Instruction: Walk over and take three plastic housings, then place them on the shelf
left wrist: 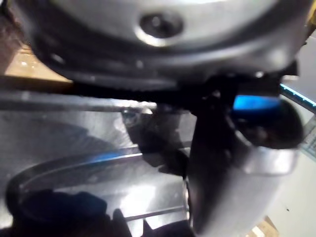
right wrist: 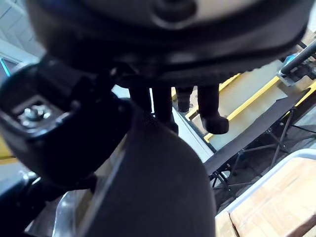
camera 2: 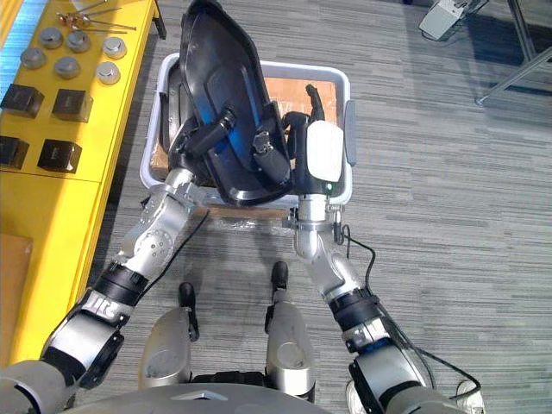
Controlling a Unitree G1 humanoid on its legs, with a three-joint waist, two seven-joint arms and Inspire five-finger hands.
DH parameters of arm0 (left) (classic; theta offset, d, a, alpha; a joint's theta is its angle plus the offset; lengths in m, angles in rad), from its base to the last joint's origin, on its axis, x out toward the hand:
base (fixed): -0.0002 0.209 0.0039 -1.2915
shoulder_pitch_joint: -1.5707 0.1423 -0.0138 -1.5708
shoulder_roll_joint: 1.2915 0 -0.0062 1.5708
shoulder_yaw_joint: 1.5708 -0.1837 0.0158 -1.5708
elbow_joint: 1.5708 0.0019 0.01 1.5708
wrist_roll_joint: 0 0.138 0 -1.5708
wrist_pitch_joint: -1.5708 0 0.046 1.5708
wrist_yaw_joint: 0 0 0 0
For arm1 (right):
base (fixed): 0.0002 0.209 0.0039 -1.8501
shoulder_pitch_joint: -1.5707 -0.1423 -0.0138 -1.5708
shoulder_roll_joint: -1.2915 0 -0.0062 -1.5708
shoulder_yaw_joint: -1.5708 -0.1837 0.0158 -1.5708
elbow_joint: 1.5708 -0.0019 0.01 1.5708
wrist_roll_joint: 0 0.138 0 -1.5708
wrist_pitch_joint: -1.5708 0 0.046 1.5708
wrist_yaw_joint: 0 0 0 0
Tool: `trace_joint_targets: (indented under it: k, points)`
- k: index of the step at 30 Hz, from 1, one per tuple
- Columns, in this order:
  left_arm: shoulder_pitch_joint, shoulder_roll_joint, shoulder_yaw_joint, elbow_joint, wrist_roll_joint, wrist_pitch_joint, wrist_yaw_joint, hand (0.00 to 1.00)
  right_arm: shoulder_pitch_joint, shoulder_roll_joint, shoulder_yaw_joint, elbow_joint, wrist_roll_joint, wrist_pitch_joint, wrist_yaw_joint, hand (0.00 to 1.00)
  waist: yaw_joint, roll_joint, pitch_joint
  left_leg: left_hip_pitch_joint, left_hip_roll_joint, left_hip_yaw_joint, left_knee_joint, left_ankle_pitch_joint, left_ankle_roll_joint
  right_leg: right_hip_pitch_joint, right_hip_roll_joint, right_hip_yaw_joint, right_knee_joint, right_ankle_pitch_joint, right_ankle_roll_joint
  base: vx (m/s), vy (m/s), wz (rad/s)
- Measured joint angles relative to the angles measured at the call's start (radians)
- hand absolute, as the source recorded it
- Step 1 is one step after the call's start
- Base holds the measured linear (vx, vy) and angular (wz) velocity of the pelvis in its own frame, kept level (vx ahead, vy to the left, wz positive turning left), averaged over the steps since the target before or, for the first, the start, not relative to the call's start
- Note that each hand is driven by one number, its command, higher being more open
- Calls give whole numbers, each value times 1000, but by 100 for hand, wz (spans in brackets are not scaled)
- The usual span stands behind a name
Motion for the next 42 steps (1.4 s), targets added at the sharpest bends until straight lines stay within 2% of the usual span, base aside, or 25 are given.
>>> trace_joint_targets:
  k: [1, 4, 7, 10, 12, 16, 20, 24, 27, 30, 31, 34, 37, 40, 42]
  points:
    - [13, -2, 0, -11, 0, 0, 0, 0, 10, 0, -1, -5, -3, -6, -1, 100, 0, -1, -3, 2, 0, 1, -2, 1, 0, 0, 0, 0, 0, 0, 0, 44, 8, -5]
    - [74, -9, 1, -63, 0, 0, 0, 0, 52, 0, -4, -35, -35, -19, -4, 100, 0, -3, -14, 33, -2, 12, -21, 6, -2, 17, -2, -1, 0, -3, 0, 42, 13, -6]
    - [142, -22, 9, -102, -8, 0, 0, 0, 117, 1, 3, -71, -34, -55, -9, 100, 0, -1, -74, 49, -3, 18, -46, 9, -3, 19, -3, -2, 0, -12, 3, 51, 9, -2]
    - [231, -70, 20, -159, 5, -1, 26, 0, 181, 8, 5, -110, -4, -79, -25, 100, 1, 6, -129, 86, -3, 18, -71, 10, -4, 47, -3, -10, 0, -27, 3, 57, 7, 3]
    - [287, -110, 21, -236, 120, -16, 107, 0, 231, 38, 5, -130, 104, -92, -22, 100, 2, 13, -164, 108, -4, 18, -87, 10, -5, 64, -3, -13, 0, -34, 5, 41, 4, 3]
    - [325, -151, 41, -333, 378, -71, 228, 0, 311, 97, -7, -180, 362, -92, 4, 100, 4, 31, -189, 133, -4, 17, -101, 10, -5, 87, -2, -19, -10, -36, 4, 3, 0, 1]
    - [370, -176, 51, -379, 611, -97, 304, 0, 383, 123, -18, -247, 574, -96, 100, 100, 1, 51, -246, 153, -5, 20, -127, 16, -5, 105, 0, -24, -37, -33, 7, 11, -1, -2]
    - [403, -195, 110, -388, 789, -120, 408, 0, 446, 154, -73, -305, 755, -125, 203, 100, -3, 56, -259, 181, -4, 30, -143, 19, -7, 125, 4, -16, -49, -32, 9, 23, 2, -8]
    - [450, -194, 217, -386, 895, -129, 540, 0, 509, 155, -154, -365, 901, -172, 307, 100, -5, 51, -279, 196, -4, 48, -158, 19, -7, 128, 7, -1, -61, -27, 13, 12, 13, -15]
    - [489, -192, 284, -384, 944, -134, 620, 0, 551, 156, -199, -386, 965, -184, 366, 100, -7, 43, -300, 204, -4, 55, -161, 16, -11, 135, 9, 3, -70, -26, 14, 34, 18, -6]
    - [500, -189, 301, -384, 951, -154, 644, 0, 564, 157, -214, -388, 992, -185, 389, 100, -6, 36, -305, 205, -4, 57, -161, 15, -11, 135, 8, 5, -71, -26, 15, 0, 0, 0]
    - [520, -184, 314, -384, 985, -177, 676, 0, 603, 180, -221, -388, 996, -185, 414, 100, -3, 25, -315, 212, -4, 64, -169, 15, -11, 136, 9, 10, -74, -26, 15, 1, 19, -6]
    - [522, -184, 320, -384, 989, -191, 688, 0, 640, 211, -225, -388, 1047, -185, 440, 100, -10, 29, -322, 218, -7, 76, -173, 13, -9, 137, 8, 22, -81, -24, 18, -12, 21, -11]
    - [557, -180, 332, -384, 1019, -205, 660, 0, 668, 230, -274, -378, 1320, -186, 545, 100, -28, 46, -334, 218, -7, 82, -175, 11, -9, 136, 8, 27, -90, -21, 18, -5, 10, -5]
    - [600, -180, 334, -384, 1012, -221, 605, 0, 695, 235, -334, -364, 1360, -186, 567, 100, -31, 63, -345, 219, -7, 84, -179, 10, -10, 136, 9, 28, -96, -20, 19, 0, 0, 0]
